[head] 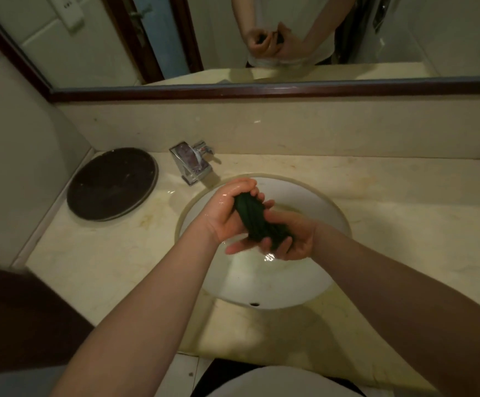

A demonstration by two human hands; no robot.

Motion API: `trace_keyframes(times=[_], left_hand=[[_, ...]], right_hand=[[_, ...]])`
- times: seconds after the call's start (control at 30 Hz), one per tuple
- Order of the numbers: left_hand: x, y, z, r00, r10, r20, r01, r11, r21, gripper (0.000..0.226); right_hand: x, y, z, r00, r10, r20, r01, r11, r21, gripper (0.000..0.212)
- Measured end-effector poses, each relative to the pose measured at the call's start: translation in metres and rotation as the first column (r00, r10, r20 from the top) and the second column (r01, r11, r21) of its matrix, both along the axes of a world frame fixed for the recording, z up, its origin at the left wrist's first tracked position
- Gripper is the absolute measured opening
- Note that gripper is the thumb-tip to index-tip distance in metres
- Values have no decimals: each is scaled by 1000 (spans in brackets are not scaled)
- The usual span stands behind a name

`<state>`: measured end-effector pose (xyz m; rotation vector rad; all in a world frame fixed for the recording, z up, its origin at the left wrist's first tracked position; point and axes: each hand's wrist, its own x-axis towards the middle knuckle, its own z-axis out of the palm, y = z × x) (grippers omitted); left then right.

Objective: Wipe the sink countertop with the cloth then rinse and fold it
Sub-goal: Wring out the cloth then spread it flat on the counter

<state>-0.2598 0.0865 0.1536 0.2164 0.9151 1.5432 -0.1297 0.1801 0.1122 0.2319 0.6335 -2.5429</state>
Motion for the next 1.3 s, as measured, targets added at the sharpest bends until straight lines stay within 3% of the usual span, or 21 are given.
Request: trace_keyframes(times=[0.07, 0.13, 0.23, 0.33, 0.37, 0.4, 0.43, 0.5, 0.53, 0.6, 0.63, 0.73, 0.83, 0.9, 0.97, 1.03, 1.1, 1.17, 1.2, 1.23, 1.3], left_hand=[[1, 4, 1, 998, 59, 2, -58, 992, -109, 24], [1, 8, -1, 989, 145, 13, -138, 964, -229, 35], [2, 14, -6, 971, 239, 0, -224, 912, -343, 37], [2, 20, -13, 940, 339, -49, -323, 831, -453, 33], [1, 22, -18, 928, 365, -78, -356, 800, -483, 32], [1, 24, -21, 920, 377, -108, -376, 770, -516, 32], [2, 25, -24, 909, 391, -146, -403, 734, -546, 31], [5, 27, -30, 865, 434, -251, -491, 630, -602, 22], [7, 26, -33, 839, 447, -311, -535, 573, -621, 14], [6, 23, -36, 819, 452, -354, -565, 524, -637, 14], [5, 21, -36, 818, 465, -339, -563, 529, -635, 15], [-3, 17, -33, 846, 458, -275, -524, 617, -586, 20], [-5, 16, -21, 894, 392, -219, -449, 770, -454, 23], [-2, 15, -10, 895, 283, -343, -403, 843, -355, 21], [3, 5, -1, 801, 213, -559, -383, 900, -207, 22], [7, -12, 2, 557, 192, -808, -317, 948, 7, 46], [3, -23, 1, 124, 146, -981, -145, 981, 128, 71], [-4, -25, 0, -326, 137, -935, 48, 991, 129, 78], [-7, -23, 0, -478, 202, -855, 127, 979, 160, 72], [-8, -20, 0, -562, 290, -774, 183, 957, 225, 62], [-8, -13, 5, -602, 417, -681, 216, 906, 364, 42]], right_hand=[[-4, 1, 17, 992, 111, 61, -123, 961, 248, 35], [-9, -3, 33, 976, 133, 174, -206, 832, 516, 8], [-8, -7, 45, 969, 28, 244, -221, 529, 819, 30], [-28, -20, 50, 922, -7, 388, -372, 270, 888, 21], [-31, -16, 33, 927, 56, 372, -376, 111, 920, 22], [-38, -16, 8, 843, 176, 508, -500, -88, 861, 30], [-46, -17, -2, 818, 196, 541, -448, -374, 812, 37], [-35, -29, 6, 882, 48, 469, -411, -407, 816, 24], [-38, -37, 8, 928, -123, 353, -362, -529, 768, 14], [-21, -35, 19, 993, -107, 47, -103, -598, 795, 11], [-15, -37, 21, 995, -100, 1, -62, -604, 794, 14], [-25, -35, 25, 1000, -24, -18, 5, -481, 877, 31], [-27, -19, 33, 985, -172, 19, -46, -155, 987, 37], [-24, -11, 45, 953, -293, 73, -66, 32, 997, 47], [-20, 0, 56, 913, -371, 173, -56, 306, 951, 52], [-15, 10, 70, 890, -368, 270, -26, 549, 836, 52], [-10, 17, 80, 893, -311, 325, -7, 712, 702, 53], [-6, 18, 90, 926, -203, 319, -24, 810, 586, 49], [-5, 16, 95, 945, -143, 294, -44, 836, 547, 43], [-5, 13, 100, 960, -87, 267, -68, 850, 523, 36], [-5, 3, 108, 975, -9, 223, -104, 866, 489, 28]])
